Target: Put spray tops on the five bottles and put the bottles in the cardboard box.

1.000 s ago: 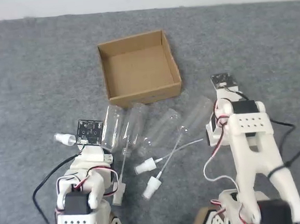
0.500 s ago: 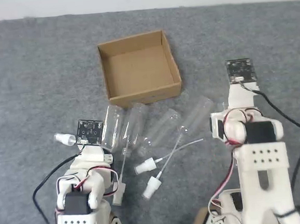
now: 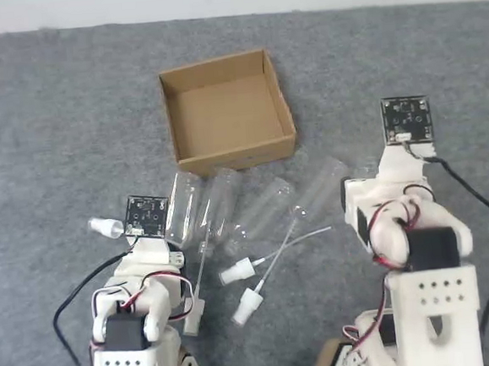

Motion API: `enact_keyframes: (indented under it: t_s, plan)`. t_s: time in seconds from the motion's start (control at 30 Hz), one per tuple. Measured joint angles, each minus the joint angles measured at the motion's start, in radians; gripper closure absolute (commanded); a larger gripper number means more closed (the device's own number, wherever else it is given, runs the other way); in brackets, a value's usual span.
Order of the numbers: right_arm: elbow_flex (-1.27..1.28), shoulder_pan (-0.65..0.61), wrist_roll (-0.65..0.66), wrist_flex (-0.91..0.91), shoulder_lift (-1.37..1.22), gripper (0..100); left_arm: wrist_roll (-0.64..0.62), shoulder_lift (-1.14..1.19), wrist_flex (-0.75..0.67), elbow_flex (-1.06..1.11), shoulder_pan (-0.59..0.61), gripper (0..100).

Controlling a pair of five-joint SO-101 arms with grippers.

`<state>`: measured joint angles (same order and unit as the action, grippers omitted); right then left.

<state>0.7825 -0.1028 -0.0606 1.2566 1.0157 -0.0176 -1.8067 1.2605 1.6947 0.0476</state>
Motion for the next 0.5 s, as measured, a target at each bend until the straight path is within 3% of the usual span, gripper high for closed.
enact_keyframes:
  t_s: [0.17, 0.5]
  plan:
    - [0.0, -0.071, 0.0, -0.014, 0.068, 92.8, 0.0, 0.0, 0.0, 0.0, 0.0, 98]
    - [0.175, -0.077, 0.0, -0.19, 0.21, 92.8, 0.0, 0.0, 0.0, 0.0, 0.0, 98]
